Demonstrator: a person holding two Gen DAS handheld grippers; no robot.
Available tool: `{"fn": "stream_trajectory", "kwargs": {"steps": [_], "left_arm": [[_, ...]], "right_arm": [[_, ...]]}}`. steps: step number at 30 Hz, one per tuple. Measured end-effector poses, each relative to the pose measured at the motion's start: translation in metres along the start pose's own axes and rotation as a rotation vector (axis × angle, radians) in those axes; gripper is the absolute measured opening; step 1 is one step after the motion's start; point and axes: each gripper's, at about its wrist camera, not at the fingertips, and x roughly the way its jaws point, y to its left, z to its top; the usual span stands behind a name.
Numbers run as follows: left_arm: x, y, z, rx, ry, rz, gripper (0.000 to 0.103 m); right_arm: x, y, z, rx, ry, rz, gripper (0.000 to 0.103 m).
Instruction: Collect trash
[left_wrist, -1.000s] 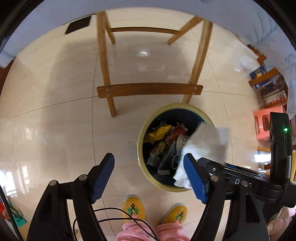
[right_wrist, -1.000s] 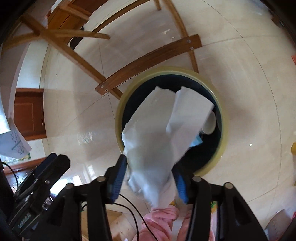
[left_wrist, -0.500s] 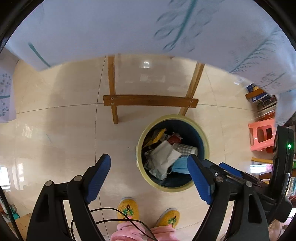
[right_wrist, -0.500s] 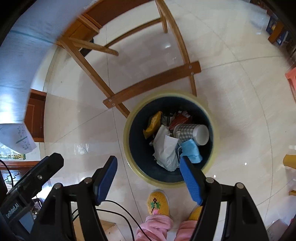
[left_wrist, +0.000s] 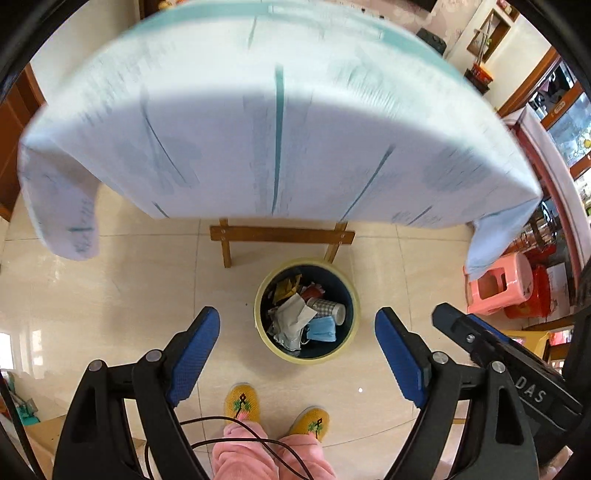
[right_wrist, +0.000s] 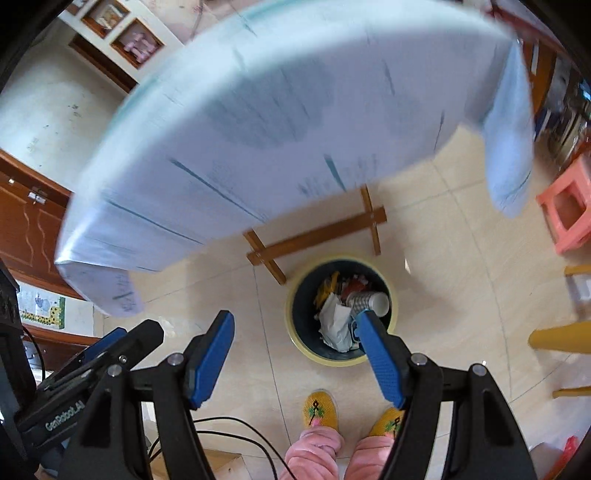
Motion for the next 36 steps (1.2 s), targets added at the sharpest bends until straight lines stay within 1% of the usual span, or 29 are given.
{"fn": "stream_trajectory", "kwargs": {"steps": [4,8,11,14,18,21,26,30,36], "left_arm": [[-0.051,-0.008,0.011,-0.01,-0.007,0.024,0.085],[-0.107,-0.017,0.019,-0.014,-0.049,0.024,0.085],[-0.151,-0.024,0.024,-0.018,-0.075,0.049,0.085],[-0.188,-0.031,0.029,-0.029,-0.092,0.059,0.085],[-0.231,-0.038,0.032,-0.027,-0.131,0.087,0.085],[-0.256,-0.043,0.03,-0.028,-0.173,0.108,0.085],[-0.282,-0.053,0.028,-0.025,-0.215,0.126,0.085],[-0.299,-0.063,0.028,0.008,-0.262,0.146,0.085],[-0.316,-0.068,0.031,0.023,-0.314,0.159,0.085]], "right_arm": [[-0.05,0.02,0.011,-0.048,-0.028,0.002,0.071],[-0.102,0.04,0.019,-0.094,-0.065,0.008,0.071],[-0.136,0.053,0.024,-0.124,-0.097,0.012,0.071],[-0.174,0.065,0.029,-0.159,-0.125,0.021,0.071],[-0.208,0.077,0.033,-0.188,-0.164,0.028,0.071],[-0.232,0.084,0.034,-0.211,-0.191,0.026,0.071],[-0.258,0.093,0.034,-0.236,-0.235,0.031,0.071],[-0.27,0.098,0.034,-0.249,-0.267,0.027,0.071],[-0.281,0.107,0.035,-0.263,-0.306,0.019,0.071]]}}
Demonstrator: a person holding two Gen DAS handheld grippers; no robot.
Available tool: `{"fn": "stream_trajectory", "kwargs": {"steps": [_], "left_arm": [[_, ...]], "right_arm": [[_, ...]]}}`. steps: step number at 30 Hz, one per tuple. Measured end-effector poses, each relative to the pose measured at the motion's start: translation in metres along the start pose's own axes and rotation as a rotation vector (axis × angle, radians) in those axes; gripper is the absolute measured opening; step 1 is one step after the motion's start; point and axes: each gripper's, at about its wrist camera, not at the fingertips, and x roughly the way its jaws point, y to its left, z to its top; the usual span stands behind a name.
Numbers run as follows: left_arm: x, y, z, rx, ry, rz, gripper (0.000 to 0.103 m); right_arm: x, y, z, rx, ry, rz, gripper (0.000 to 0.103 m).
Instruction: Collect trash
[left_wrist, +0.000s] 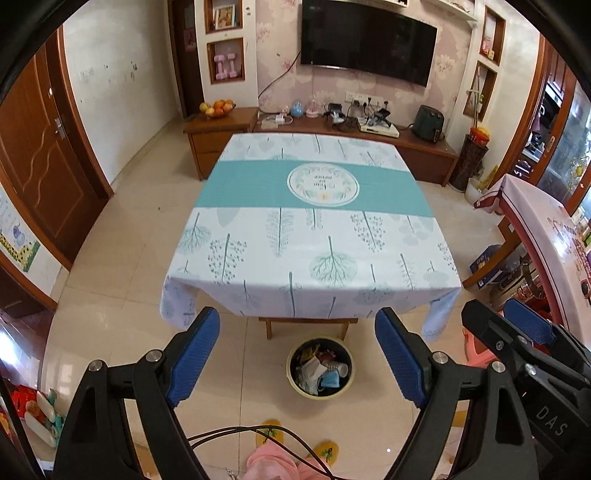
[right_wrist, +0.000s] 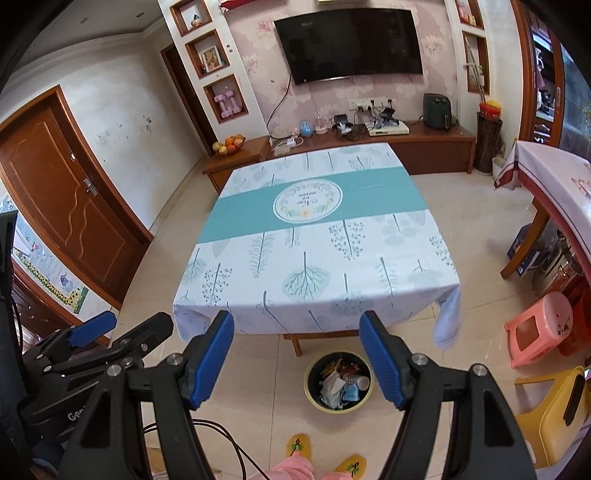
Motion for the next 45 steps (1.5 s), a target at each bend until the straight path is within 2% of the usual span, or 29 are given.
{"fn": "stream_trajectory", "kwargs": {"steps": [14,45], "left_arm": [[-0.012,0.003,0.017,0.026,-0.068,-0.006,0.085],[-0.007,0.007,0.02,0.039,-0.08,0.021,0.085]], "right_arm": [[-0.015,0.011,0.01,0.005,-0.079,-0.027,0.071],[-0.017,0.014,0.009,0.008,-0.086,-0.044,0.071]]}}
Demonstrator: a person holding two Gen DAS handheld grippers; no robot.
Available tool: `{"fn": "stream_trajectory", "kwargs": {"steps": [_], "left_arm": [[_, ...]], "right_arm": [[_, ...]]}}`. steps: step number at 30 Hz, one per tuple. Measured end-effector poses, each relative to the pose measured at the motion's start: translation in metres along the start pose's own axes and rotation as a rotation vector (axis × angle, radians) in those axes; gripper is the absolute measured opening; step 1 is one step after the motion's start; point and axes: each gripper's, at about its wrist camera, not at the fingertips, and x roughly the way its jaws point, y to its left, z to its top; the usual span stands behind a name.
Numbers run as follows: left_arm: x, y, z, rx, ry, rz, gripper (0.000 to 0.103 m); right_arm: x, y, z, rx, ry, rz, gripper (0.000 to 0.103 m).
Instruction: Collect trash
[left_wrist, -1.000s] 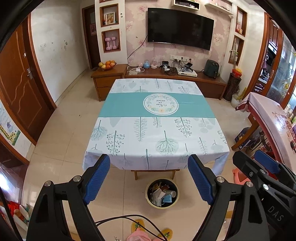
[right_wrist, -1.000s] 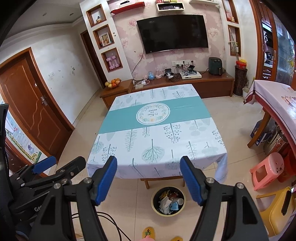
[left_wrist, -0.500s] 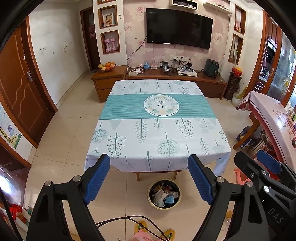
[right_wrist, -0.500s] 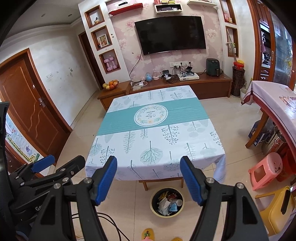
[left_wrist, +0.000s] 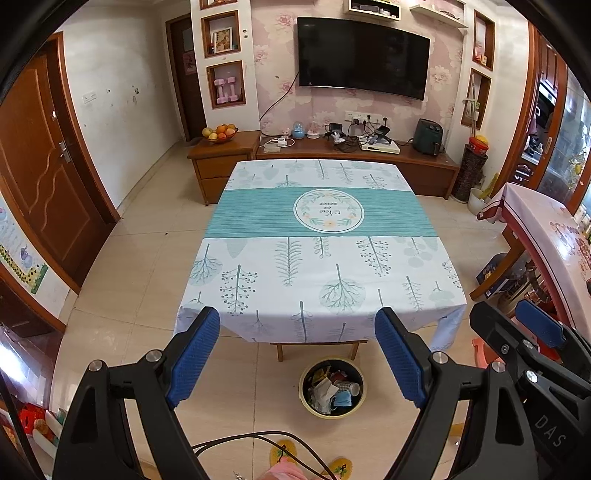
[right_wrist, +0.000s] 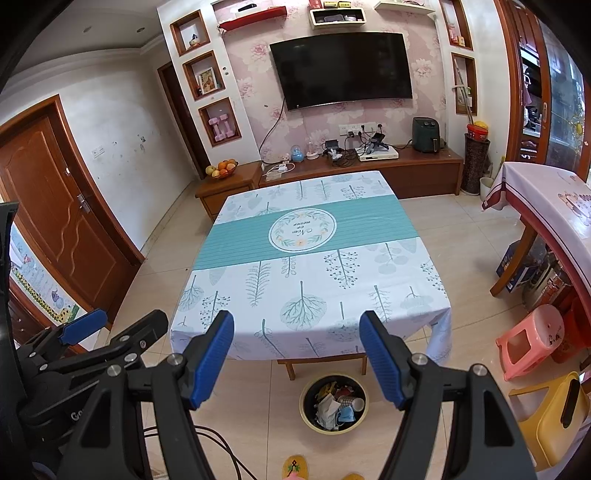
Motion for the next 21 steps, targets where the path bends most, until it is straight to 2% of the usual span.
{"fn": "stream_trajectory", "kwargs": {"steps": [21], "left_arm": [[0.0012,0.0061,-0.0008,-0.003,0.01,0.004,0.085]], "right_arm": [[-0.0009,0.0023,-0.0008,0.0,0.001,-0.003,0.071]]}}
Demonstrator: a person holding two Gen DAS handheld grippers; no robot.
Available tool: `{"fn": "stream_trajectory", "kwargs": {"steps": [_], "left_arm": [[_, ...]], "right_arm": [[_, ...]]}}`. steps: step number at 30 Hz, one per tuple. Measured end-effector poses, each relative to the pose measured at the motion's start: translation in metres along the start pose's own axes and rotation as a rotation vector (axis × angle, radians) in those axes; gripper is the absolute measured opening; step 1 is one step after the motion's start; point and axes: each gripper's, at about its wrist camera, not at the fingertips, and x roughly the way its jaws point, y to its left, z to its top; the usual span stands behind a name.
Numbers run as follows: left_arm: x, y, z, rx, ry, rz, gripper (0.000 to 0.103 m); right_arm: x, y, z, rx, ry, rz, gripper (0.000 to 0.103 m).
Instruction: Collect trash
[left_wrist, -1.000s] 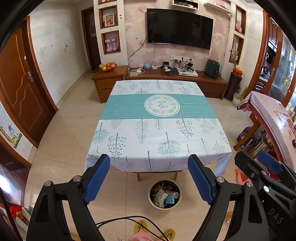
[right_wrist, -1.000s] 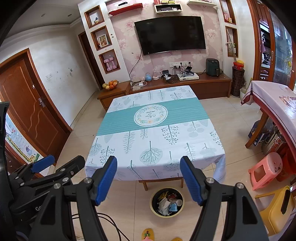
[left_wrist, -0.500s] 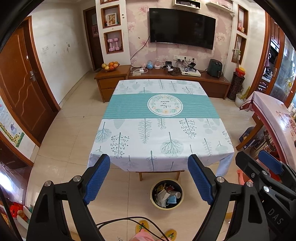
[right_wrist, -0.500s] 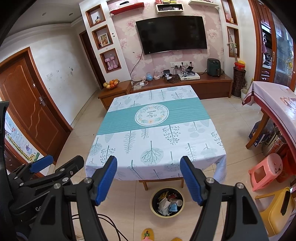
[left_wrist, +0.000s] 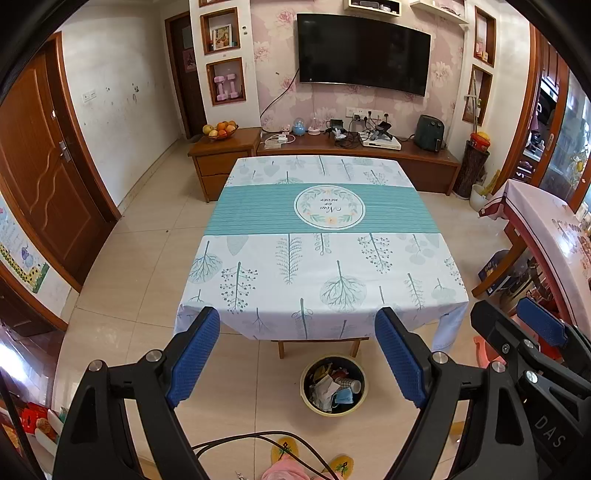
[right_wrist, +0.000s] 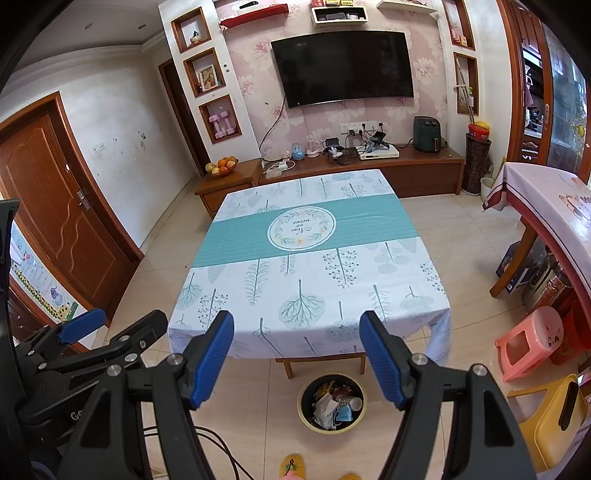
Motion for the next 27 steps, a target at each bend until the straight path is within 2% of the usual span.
{"fn": "stream_trajectory", "kwargs": {"steps": [27], "left_arm": [[0.0028,0.001,-0.0049,0.0,0.007,-0.001,0.085]], "right_arm": [[0.0,-0.0008,0.0005,-0.002,0.001,0.003,0.071]]}}
